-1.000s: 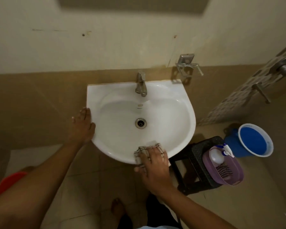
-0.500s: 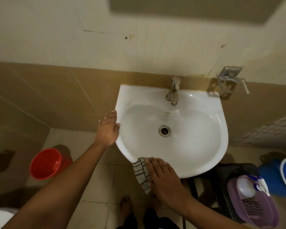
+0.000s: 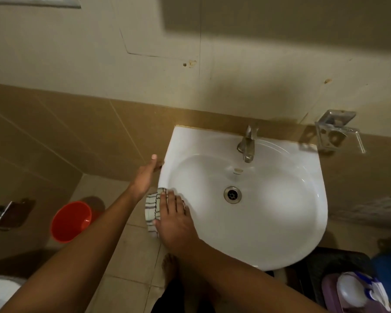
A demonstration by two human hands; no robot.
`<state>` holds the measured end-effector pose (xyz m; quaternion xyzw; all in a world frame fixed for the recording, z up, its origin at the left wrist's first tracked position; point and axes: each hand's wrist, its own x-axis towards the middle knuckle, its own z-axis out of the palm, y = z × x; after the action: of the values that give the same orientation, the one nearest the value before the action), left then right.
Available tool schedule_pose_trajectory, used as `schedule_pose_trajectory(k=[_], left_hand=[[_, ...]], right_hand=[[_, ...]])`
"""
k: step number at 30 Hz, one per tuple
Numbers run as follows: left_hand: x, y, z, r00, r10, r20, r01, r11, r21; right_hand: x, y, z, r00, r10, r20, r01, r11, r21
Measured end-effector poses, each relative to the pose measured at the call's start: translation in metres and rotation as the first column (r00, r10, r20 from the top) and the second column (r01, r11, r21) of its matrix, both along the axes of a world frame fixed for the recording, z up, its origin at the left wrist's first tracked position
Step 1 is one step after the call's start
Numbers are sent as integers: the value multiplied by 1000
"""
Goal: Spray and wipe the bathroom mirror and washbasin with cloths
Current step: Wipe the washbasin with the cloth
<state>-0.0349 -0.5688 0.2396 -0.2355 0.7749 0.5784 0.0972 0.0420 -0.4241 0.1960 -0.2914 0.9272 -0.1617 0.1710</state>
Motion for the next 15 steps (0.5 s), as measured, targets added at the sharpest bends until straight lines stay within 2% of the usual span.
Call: schedule_pose_trajectory(k=[2,6,11,15], left_hand=[[-8,-4,3,1000,12,13,-13,1000,19],[-18,-16,6,995,78,62,-84,991,101],[-40,-23,1,989,148,17,-149,970,190],[-55,-26,-23,997,73,-20,-70,991,117]], right_hand=[[-17,-15,1,999,-38,5,38,999,-24],[-55,-43,-7,995,-41,-96,40,999,-20],[-137,-53,5,983,-15,-184,17,1000,5],[-200,-13,3,944,-168,-284,193,979,61]])
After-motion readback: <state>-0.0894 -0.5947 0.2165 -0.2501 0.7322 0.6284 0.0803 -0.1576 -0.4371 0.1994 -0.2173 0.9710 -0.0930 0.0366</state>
